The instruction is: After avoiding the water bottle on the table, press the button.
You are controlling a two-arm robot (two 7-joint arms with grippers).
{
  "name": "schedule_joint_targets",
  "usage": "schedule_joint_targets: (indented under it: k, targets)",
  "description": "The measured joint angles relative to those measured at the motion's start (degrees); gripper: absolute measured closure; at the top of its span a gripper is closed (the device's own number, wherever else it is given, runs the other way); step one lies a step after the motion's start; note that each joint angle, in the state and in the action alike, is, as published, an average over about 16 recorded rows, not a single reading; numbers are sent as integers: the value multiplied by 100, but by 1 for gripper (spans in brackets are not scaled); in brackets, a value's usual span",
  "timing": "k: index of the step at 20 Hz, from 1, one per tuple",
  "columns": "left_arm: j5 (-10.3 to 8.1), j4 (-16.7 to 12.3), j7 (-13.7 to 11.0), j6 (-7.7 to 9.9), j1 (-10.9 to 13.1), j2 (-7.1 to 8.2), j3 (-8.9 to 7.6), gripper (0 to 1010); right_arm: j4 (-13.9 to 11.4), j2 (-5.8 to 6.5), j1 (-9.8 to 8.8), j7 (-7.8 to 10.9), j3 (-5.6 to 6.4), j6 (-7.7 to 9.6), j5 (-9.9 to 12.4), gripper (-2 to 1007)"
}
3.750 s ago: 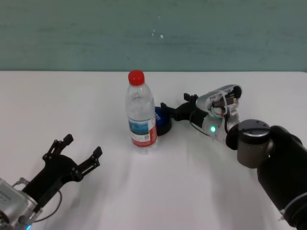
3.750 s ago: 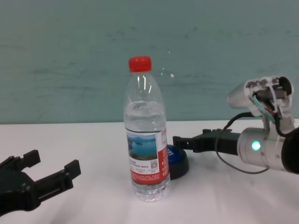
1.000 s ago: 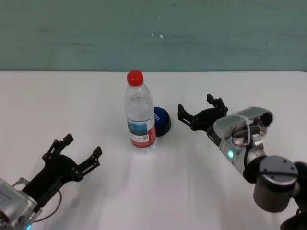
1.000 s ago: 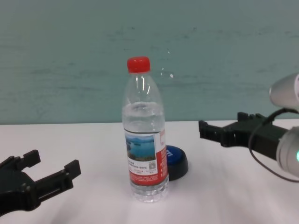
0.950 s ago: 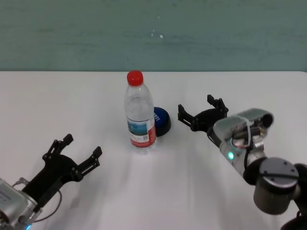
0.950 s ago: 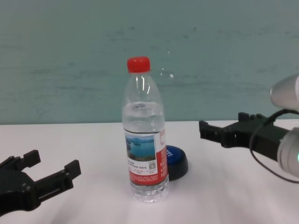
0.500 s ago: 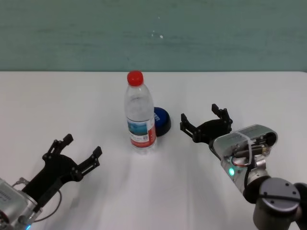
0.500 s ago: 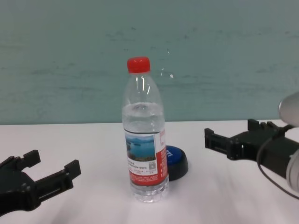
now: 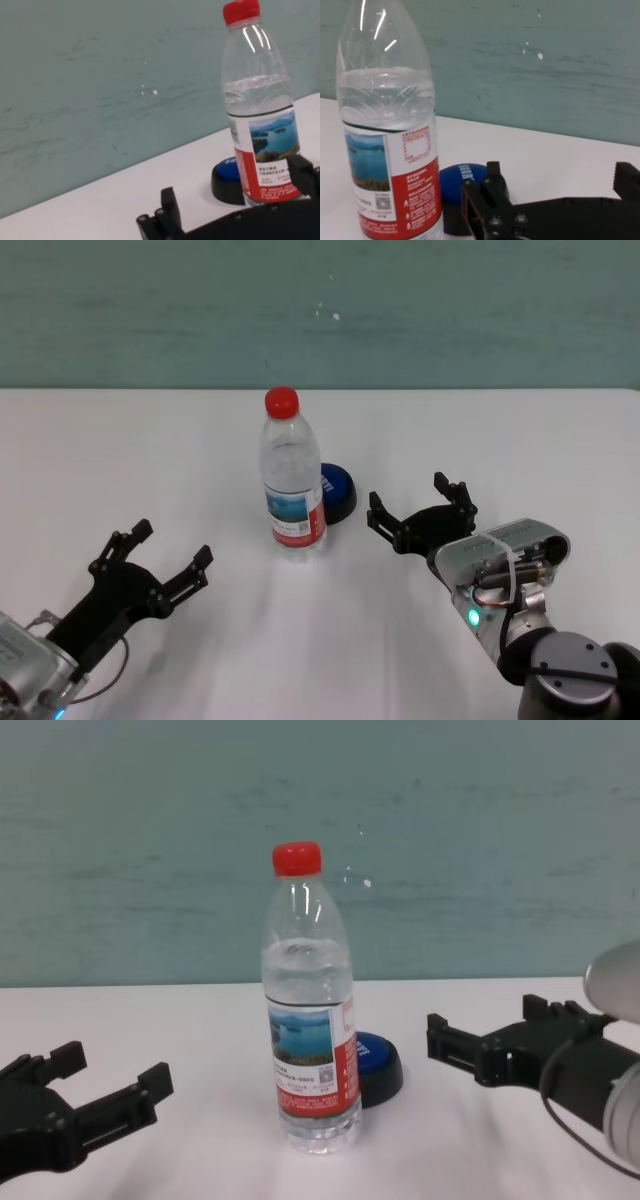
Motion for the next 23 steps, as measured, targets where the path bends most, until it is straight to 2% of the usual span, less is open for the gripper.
schedule_joint_targets:
  k: [6, 23]
  targets:
    - [0, 0, 0, 0, 0, 0, 0, 0, -6, -34, -34, 1, 0, 3, -17, 1]
    - [0, 0, 0, 0, 0, 0, 0, 0, -8, -20, -27, -2, -7, 4, -14, 1]
